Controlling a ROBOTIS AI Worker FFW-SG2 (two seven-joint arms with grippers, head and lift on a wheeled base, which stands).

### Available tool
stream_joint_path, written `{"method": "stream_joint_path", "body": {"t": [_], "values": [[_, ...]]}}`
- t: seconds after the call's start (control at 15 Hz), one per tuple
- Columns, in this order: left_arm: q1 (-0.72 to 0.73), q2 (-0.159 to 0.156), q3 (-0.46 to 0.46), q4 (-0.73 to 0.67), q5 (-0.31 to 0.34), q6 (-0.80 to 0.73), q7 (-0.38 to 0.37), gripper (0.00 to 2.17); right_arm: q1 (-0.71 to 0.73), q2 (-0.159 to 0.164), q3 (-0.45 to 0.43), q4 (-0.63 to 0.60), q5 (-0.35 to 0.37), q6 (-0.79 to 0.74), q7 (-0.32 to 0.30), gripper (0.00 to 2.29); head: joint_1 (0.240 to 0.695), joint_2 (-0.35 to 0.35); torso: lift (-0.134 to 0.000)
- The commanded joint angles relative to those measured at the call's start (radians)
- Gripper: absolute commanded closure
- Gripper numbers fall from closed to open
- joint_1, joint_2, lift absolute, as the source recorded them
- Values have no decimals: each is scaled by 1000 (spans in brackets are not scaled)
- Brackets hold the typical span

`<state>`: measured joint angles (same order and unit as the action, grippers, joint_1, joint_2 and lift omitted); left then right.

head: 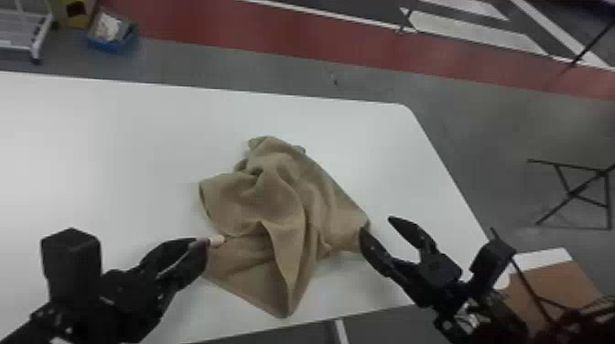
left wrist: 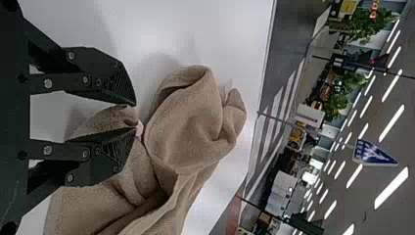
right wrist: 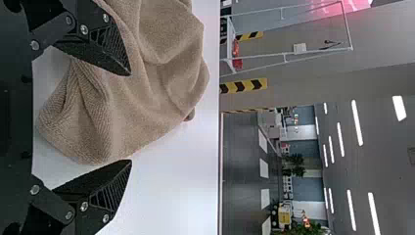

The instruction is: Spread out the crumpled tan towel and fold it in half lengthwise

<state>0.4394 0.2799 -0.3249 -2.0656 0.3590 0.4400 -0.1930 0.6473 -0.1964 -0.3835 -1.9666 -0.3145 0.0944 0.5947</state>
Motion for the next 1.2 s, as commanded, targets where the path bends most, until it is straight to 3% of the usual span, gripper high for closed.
{"method": "stream_joint_path", "body": {"t": [0.0, 0.4, 0.53, 0.6, 0.73, 1.0, 1.13], "values": [[15, 4, 7, -22, 0, -5, 0, 1899, -1, 2, 0, 0, 0, 0, -1, 286, 695, -350, -125], [87, 12, 133, -137, 17, 1, 10, 1895, -49, 20, 32, -28, -6, -12, -26, 134, 695, -350, -125], [116, 21, 195, -169, 38, 29, 18, 1895, -109, 23, 86, -18, -8, -83, -30, 110, 695, -350, -125], [117, 21, 208, -173, 44, 44, 18, 1895, -150, 25, 129, 2, -2, -129, -64, 113, 695, -338, -125], [122, 21, 207, -173, 41, 47, 23, 1895, -248, 25, 213, 44, 37, -138, -110, 130, 695, -256, -125], [124, 19, 202, -165, 34, 53, 23, 1895, -486, 26, 385, 207, 63, -37, -113, 336, 695, -152, -125], [122, 18, 201, -156, 31, 53, 23, 1895, -600, 23, 466, 290, 121, 52, -78, 404, 695, -102, -125]]}}
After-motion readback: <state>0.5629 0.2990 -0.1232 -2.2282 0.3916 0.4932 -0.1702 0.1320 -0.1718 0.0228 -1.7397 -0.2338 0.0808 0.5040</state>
